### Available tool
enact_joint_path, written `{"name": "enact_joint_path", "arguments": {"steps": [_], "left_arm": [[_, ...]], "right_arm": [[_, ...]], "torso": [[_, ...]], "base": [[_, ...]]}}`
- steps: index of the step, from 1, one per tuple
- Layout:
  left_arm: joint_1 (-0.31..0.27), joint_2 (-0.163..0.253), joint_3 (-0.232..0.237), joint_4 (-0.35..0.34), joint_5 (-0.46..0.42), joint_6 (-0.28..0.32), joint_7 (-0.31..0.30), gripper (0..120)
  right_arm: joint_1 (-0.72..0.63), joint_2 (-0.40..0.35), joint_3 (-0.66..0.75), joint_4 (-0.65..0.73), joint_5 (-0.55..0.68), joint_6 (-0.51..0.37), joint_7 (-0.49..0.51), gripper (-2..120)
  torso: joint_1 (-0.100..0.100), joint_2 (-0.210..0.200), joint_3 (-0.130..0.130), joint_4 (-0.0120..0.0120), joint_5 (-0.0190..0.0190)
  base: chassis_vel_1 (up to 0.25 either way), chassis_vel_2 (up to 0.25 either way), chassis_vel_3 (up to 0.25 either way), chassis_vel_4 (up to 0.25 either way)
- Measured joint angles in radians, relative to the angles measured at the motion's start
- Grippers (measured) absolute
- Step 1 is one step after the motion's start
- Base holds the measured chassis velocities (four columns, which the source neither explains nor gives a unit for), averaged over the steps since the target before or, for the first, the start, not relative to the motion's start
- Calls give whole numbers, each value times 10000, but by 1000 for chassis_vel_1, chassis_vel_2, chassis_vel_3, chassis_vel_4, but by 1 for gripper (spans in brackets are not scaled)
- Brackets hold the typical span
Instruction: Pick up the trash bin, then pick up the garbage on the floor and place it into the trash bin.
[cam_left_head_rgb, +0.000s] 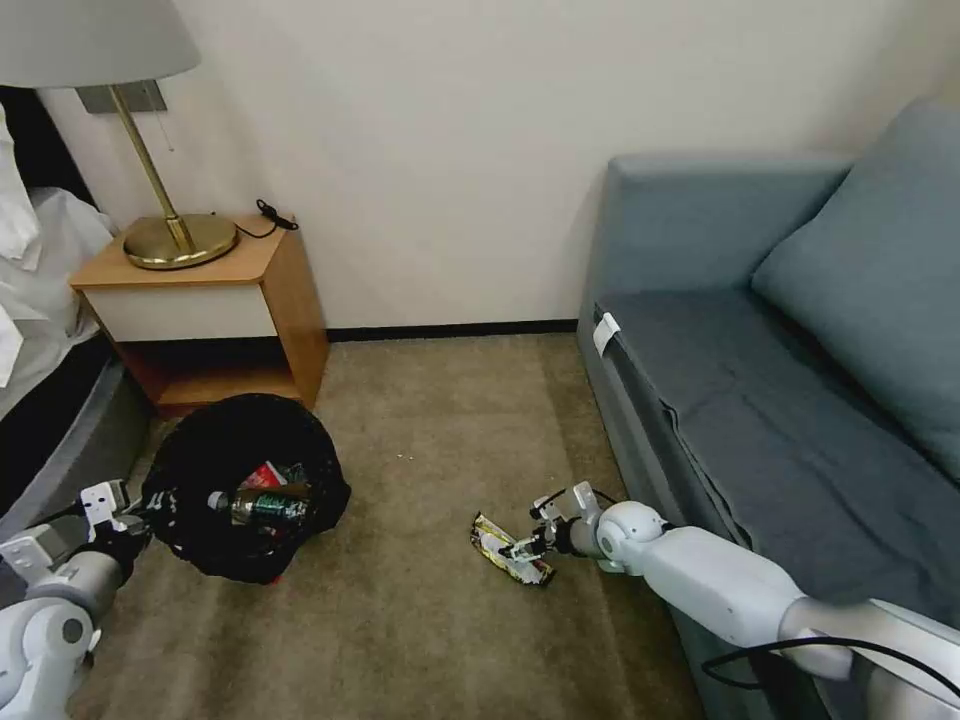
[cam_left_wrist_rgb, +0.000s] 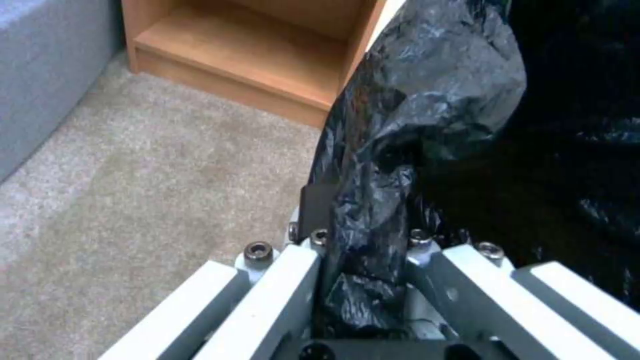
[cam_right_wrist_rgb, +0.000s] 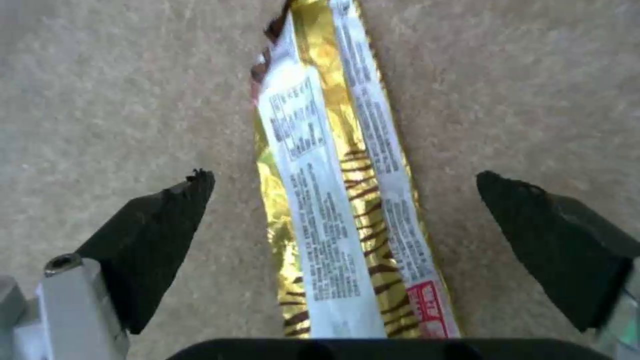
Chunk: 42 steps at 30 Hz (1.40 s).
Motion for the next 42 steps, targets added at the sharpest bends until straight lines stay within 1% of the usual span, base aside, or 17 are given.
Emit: {"name": "enact_joint_path", "arguments": {"steps": [3, 7, 12, 20, 25, 32, 40, 42], "left_arm": [[46, 3, -32, -3, 10, -13, 21, 2], [52, 29, -58, -4, 12, -19, 42, 2], [40, 23, -39, -25, 66, -36, 66, 2], [18, -39, -3, -75, 146, -40, 78, 2], [75, -41, -66, -75, 148, -56, 99, 2], [104, -30, -132, -45, 130, -87, 127, 2], [95, -17, -138, 6, 99, -94, 131, 2], [93, -16, -139, 42, 96, -105, 132, 2]], "right_arm": [[-108, 310, 161, -717, -386, 361, -291, 100], [-149, 367, 303, -1111, -751, 613, -499, 100], [-148, 417, 482, -1439, -1069, 861, -650, 100], [-222, 564, 573, -1653, -1242, 1003, -699, 100], [-295, 588, 597, -1626, -1291, 1030, -704, 100], [-481, 412, 419, -870, -1276, 954, -683, 100], [-489, 437, 173, -510, -1372, 932, -595, 100], [-490, 481, 106, -518, -1553, 952, -549, 100]], "torso": [[0, 0, 0, 0, 1], [0, 0, 0, -1, 0], [0, 0, 0, -1, 1], [-1, 1, -1, -4, -3], [-1, 1, -1, -5, -7], [0, 0, 0, -3, 1], [-1, 0, 1, -1, 2], [0, 0, 1, -1, 0]], "base": [[0, 0, 0, 0], [0, 0, 0, 0], [0, 0, 0, 0], [0, 0, 0, 0], [0, 0, 0, 0], [0, 0, 0, 0], [0, 0, 0, 0], [0, 0, 0, 0]]}}
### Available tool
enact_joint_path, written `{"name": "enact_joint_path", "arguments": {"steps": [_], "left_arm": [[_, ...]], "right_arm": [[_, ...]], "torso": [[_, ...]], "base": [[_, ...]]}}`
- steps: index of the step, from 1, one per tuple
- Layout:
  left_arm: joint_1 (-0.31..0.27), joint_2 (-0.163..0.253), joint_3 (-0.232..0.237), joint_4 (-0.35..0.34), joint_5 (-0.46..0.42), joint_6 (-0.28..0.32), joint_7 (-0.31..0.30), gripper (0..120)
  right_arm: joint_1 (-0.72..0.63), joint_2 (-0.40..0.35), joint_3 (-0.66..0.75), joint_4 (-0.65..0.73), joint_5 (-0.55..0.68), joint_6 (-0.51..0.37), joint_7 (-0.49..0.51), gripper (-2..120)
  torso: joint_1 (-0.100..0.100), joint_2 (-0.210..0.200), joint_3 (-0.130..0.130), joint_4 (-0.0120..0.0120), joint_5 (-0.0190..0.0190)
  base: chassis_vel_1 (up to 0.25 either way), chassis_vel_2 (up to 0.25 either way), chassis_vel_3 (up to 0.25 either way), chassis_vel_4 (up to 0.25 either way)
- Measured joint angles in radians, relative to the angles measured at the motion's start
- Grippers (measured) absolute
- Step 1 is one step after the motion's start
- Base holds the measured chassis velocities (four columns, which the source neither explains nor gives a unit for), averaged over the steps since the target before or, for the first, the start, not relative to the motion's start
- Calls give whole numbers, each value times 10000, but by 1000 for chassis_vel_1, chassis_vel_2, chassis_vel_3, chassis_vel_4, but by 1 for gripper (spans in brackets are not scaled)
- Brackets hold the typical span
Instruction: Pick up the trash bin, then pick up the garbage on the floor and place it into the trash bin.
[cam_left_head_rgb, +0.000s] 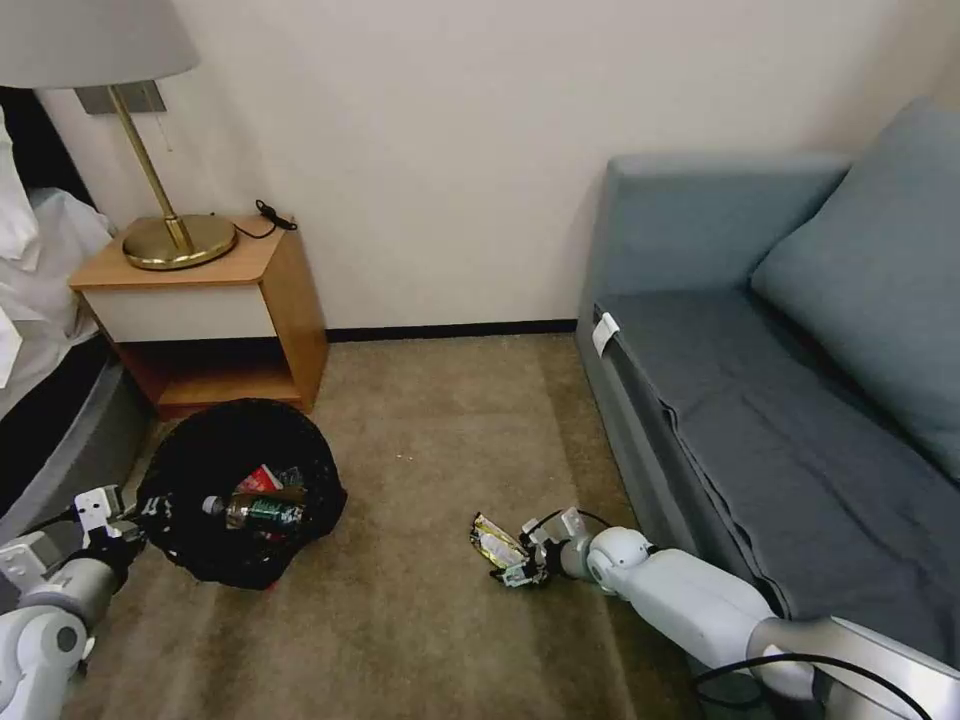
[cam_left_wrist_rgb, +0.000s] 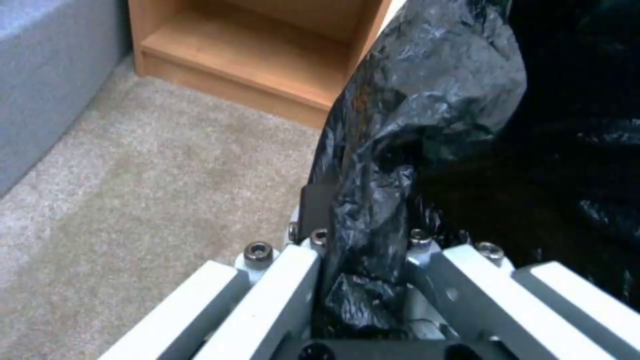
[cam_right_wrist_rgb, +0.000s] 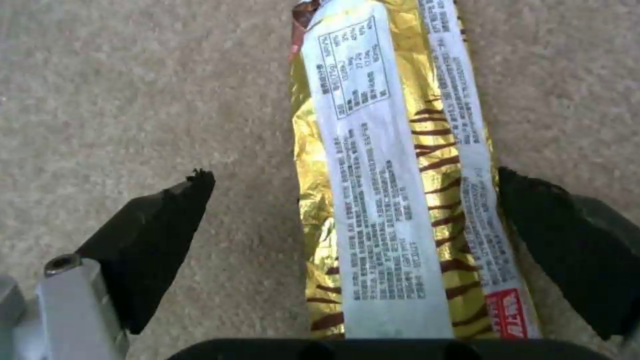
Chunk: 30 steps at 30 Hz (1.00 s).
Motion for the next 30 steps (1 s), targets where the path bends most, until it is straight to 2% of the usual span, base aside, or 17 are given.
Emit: {"name": "enact_joint_path", "arguments": {"steps": [6, 10, 11, 14, 16, 19, 20, 21, 24, 25, 27, 28, 30], "left_arm": [[-3, 0, 0, 11, -11, -8, 3, 2], [-17, 11, 1, 11, -23, -9, 4, 2], [-17, 11, 1, 11, -23, -9, 4, 2], [-30, 11, 15, 11, -26, -9, 3, 2], [-33, 6, 20, 10, -25, -9, 4, 2], [-34, -31, 25, -1, -22, -9, 1, 2], [-34, -31, 25, -1, -22, -9, 1, 2], [-28, -38, 25, -11, -21, -9, 1, 2], [7, -52, 7, -49, -19, -8, 0, 2], [7, -52, 7, -49, -19, -8, 0, 2], [41, -69, -17, -89, -18, -7, 1, 2], [41, -69, -17, -89, -18, -7, 1, 2], [58, -80, -35, -104, -18, -8, -1, 2]], "right_arm": [[-15, 69, -10, -115, -291, 99, 39, 99], [-54, 70, 60, -192, -424, 287, 134, 85], [-54, 70, 60, -192, -424, 287, 134, 85], [-62, 36, 76, -225, -418, 440, 168, 70], [-63, 26, 81, -226, -418, 455, 189, 67], [-72, 11, 99, -243, -470, 511, 255, 51], [-72, 11, 99, -243, -470, 511, 255, 51], [-79, 7, 105, -245, -480, 527, 265, 47], [-94, 6, 110, -240, -490, 585, 287, 33], [-94, 6, 110, -240, -490, 585, 287, 33], [-116, 29, 130, -197, -480, 620, 312, 24], [-116, 29, 130, -197, -480, 620, 312, 24], [-114, 22, 204, -110, -431, 614, 338, 14]], "torso": [[0, 0, -1, 0, -1], [-1, 1, -2, -4, -5], [-1, 1, -2, -4, -5], [-1, 1, -2, -7, -6], [-1, 2, -2, -7, -6], [-1, 1, -2, -7, -7], [-1, 1, -2, -7, -7], [-1, 1, -2, -7, -7], [0, 0, -1, 0, -3], [0, 0, -1, 0, -3], [0, -1, 0, 12, 16], [0, -1, 0, 12, 16], [0, -2, 2, 11, 8]], "base": [[0, 0, 0, 0], [0, 0, 0, 0], [0, 0, 0, 0], [0, 0, 0, 0], [0, 0, 0, 0], [0, 0, 0, 0], [0, 0, 0, 0], [0, 0, 0, 0], [0, 0, 0, 0], [0, 0, 0, 0], [0, 0, 0, 0], [0, 0, 0, 0], [0, 0, 0, 0]]}}
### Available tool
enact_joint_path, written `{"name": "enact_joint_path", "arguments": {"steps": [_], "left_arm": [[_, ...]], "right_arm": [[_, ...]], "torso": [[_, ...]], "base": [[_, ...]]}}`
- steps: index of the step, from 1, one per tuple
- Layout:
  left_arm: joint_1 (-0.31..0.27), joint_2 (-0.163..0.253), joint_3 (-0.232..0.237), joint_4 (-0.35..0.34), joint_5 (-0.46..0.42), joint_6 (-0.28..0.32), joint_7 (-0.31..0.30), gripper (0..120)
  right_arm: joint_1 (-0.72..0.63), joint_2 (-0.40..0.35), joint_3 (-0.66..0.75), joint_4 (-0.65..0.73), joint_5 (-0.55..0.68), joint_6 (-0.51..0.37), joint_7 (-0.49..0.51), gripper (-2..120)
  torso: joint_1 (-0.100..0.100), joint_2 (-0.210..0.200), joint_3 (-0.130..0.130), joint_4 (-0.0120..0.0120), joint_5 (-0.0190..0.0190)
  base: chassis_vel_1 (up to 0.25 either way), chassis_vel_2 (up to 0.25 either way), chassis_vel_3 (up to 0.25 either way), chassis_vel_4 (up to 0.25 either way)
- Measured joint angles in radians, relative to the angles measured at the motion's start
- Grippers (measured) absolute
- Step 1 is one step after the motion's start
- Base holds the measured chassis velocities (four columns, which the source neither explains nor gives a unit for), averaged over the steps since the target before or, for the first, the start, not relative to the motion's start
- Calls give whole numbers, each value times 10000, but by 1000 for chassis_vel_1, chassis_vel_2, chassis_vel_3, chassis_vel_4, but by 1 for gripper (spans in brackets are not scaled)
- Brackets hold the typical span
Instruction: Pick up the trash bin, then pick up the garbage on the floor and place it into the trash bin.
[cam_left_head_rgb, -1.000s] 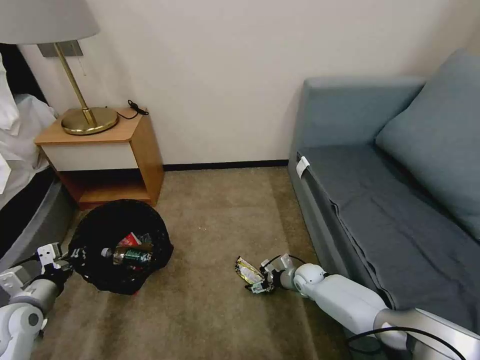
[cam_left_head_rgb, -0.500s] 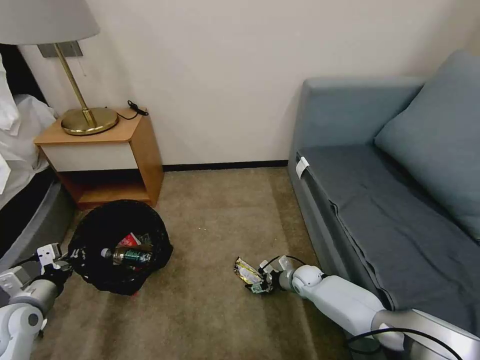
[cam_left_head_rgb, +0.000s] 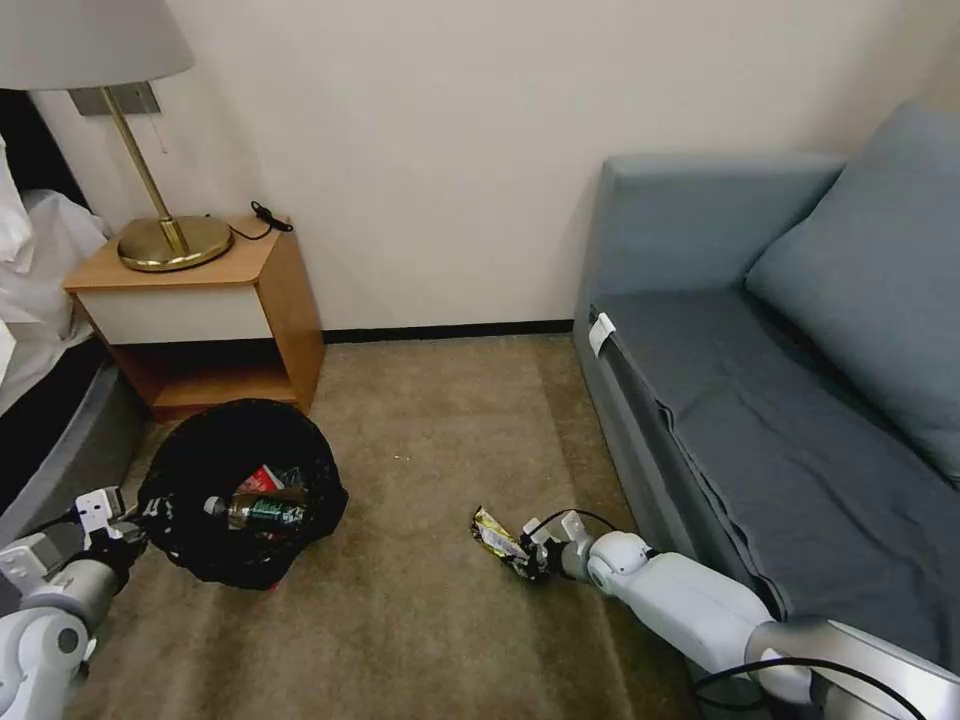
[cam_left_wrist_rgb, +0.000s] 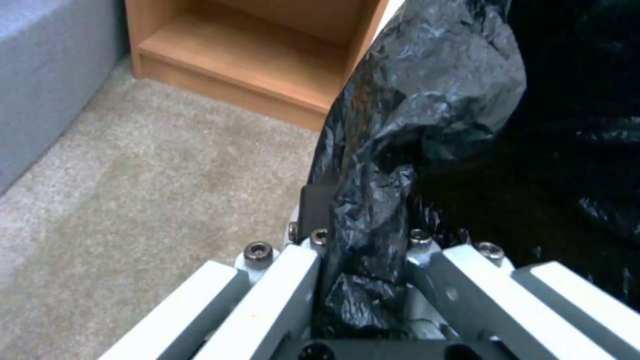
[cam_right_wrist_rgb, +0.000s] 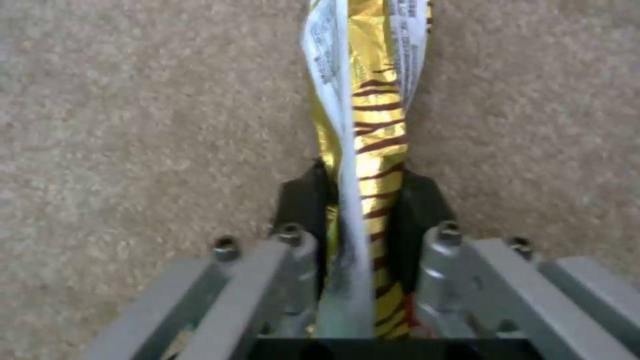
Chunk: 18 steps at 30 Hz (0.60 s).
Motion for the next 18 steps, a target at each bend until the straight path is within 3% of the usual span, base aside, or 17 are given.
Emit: {"name": "enact_joint_path", "arguments": {"steps": [5, 18], "left_arm": [[2, -2, -4, -12, 5, 0, -8, 2], [-26, 98, 269, -70, -34, 33, -23, 2]], "right_arm": [[164, -201, 193, 258, 137, 6, 87, 0], [1498, -882, 1493, 2498, 789, 227, 494, 0]], "torso": [[1, 0, 0, -8, -6], [1, -1, -1, -13, -9]], "base": [[0, 0, 0, 0], [0, 0, 0, 0]]}}
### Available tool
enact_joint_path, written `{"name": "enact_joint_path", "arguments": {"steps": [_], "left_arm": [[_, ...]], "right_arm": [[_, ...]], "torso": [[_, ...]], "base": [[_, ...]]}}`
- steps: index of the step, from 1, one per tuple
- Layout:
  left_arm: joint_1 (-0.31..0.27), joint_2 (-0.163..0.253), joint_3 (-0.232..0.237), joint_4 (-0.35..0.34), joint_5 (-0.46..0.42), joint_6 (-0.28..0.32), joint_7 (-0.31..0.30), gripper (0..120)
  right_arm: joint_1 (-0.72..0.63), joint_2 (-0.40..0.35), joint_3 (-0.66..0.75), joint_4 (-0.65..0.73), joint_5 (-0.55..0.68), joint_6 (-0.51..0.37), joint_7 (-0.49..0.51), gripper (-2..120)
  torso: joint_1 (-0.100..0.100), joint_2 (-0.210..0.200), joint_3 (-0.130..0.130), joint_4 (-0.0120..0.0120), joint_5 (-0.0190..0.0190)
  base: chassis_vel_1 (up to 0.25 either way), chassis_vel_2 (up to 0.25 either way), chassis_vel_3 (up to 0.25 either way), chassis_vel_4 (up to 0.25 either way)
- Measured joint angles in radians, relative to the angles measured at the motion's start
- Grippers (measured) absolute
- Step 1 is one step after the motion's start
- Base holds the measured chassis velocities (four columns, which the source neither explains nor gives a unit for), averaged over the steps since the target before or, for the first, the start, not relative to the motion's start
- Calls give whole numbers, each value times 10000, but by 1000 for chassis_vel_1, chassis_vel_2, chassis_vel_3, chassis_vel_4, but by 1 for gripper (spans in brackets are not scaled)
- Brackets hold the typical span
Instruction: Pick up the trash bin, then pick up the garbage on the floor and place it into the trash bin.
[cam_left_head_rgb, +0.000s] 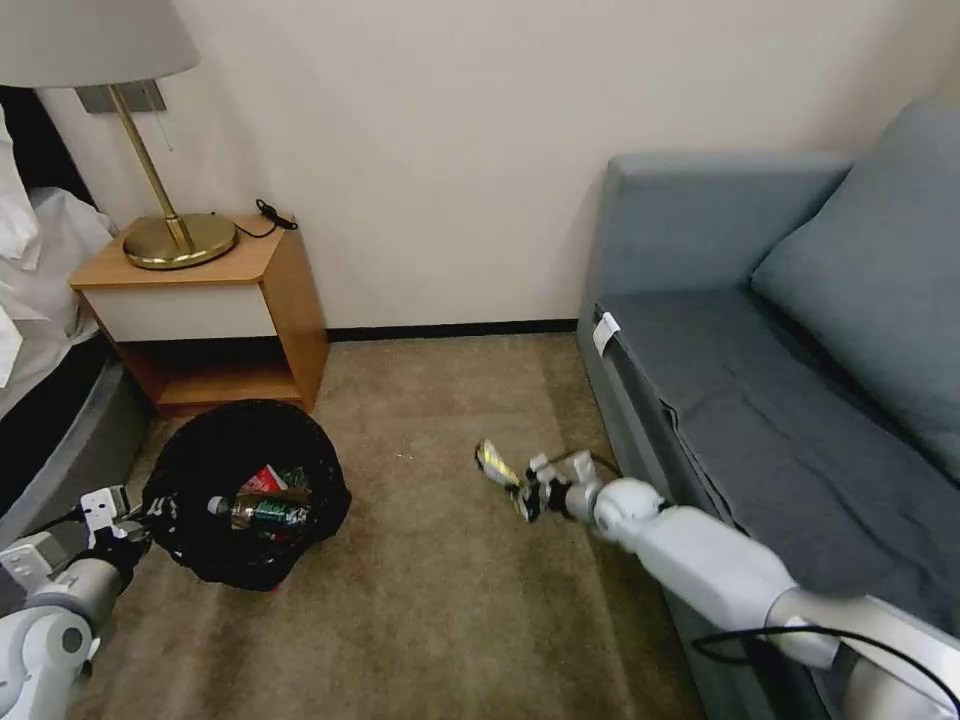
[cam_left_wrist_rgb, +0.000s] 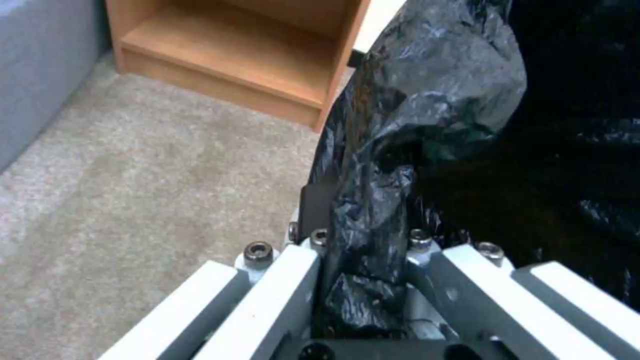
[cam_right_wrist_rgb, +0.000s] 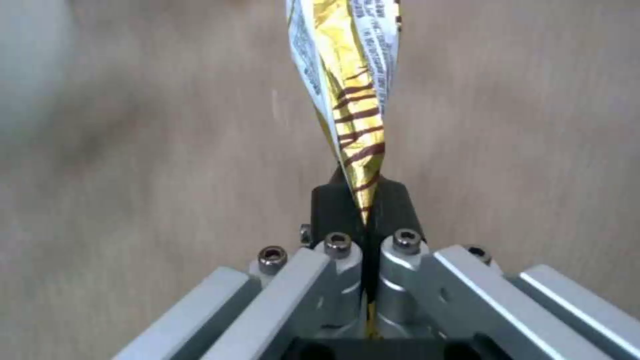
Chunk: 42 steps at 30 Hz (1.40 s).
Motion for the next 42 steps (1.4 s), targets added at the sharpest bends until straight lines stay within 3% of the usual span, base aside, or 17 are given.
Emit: {"name": "enact_joint_path", "arguments": {"steps": [6, 10, 15, 21, 29, 38, 42], "left_arm": [[-30, 36, 196, -30, -91, 53, -45, 2], [-70, -5, 346, -62, -101, 108, -69, 2], [-110, -67, 476, -128, -196, 228, -150, 2], [-125, -145, 537, -199, -242, 315, -224, 2], [-70, -414, 600, -401, -237, 451, -322, 2], [-77, -434, 558, -487, -301, 503, -395, 2], [-57, -430, 509, -492, -368, 518, -416, 2]], "right_arm": [[1410, 63, -319, 1971, 387, 902, 148, 0], [2213, 656, -1197, 3338, 716, 1785, 568, 0], [2646, 1442, -2075, 4227, 822, 2254, 824, 0], [2793, 1925, -2939, 4332, 570, 2571, 851, 0], [2434, 2541, -3695, 3464, -273, 2871, 501, 0], [2212, 2616, -3987, 2947, -1020, 2881, 311, 1], [2116, 2546, -4080, 2799, -1352, 2876, 217, 19]], "torso": [[0, 1, -2, 2, -5], [0, 2, -1, 4, -4], [0, 2, -2, 4, -3], [0, 2, -2, 3, -3], [0, 2, -2, 2, -2], [0, 2, -2, 1, 0], [0, 2, -1, 1, 0]], "base": [[0, 0, 0, 0], [0, 0, 0, 0], [0, 0, 0, 0], [0, 0, 0, 0], [0, 0, 0, 0], [0, 0, 0, 0], [0, 0, 0, 0]]}}
